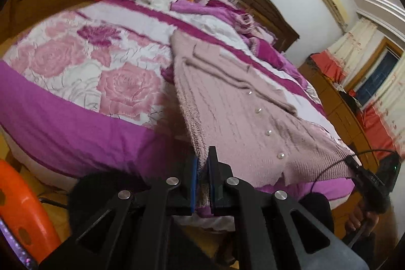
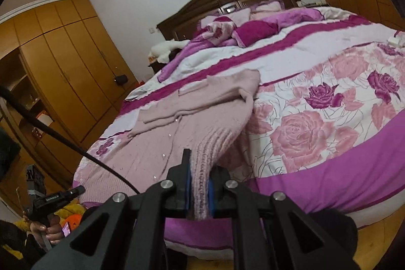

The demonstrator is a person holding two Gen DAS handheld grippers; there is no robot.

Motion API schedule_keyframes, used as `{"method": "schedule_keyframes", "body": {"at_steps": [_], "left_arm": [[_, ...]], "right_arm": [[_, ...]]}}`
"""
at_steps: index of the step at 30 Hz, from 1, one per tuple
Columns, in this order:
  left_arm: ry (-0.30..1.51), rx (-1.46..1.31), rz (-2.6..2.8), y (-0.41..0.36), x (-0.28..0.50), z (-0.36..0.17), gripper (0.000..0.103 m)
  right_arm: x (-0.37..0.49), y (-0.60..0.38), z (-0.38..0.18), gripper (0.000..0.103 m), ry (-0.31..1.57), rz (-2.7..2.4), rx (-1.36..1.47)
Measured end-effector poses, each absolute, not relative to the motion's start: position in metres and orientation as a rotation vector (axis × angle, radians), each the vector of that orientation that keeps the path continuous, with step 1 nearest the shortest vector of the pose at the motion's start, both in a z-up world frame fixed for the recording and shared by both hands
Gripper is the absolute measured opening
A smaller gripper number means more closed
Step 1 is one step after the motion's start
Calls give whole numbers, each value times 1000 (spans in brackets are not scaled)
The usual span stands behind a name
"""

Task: Fold small clothes
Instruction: 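Lift the hem with both grippers and fold it toward the collar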

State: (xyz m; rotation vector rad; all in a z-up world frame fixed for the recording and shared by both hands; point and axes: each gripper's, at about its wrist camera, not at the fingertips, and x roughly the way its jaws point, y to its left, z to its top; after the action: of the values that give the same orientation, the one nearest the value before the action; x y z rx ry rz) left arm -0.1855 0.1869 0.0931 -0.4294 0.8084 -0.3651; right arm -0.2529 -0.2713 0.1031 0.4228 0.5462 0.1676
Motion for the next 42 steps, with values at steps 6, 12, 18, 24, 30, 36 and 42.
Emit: {"method": "schedule_keyframes", "body": {"at_steps": [6,12,18,24,30,36,42], "left_arm": [[754,-365,-395,187,-223,116,0],[769,-372,-389,181,-248,128,0],[741,-358,-377,178,-265,135,0],[701,-401,-326,191,-240,141,0],[676,-447,-276,207,-203,141,0],[688,-480,-266,205,-164,137,0],[724,-468,-237,198,-127,127,0]], "right_arm": [[-288,-284,109,10,527,192,454],[-320,-293,108,10,523,211,464],[-343,-283,122,10,512,274,436],[-323,-281,124,10,507,272,395],[-283,-293,127,10,476,254,401],[-244,-297,131,10,470,254,394],[-204,-298,126,10,498,270,394]]}}
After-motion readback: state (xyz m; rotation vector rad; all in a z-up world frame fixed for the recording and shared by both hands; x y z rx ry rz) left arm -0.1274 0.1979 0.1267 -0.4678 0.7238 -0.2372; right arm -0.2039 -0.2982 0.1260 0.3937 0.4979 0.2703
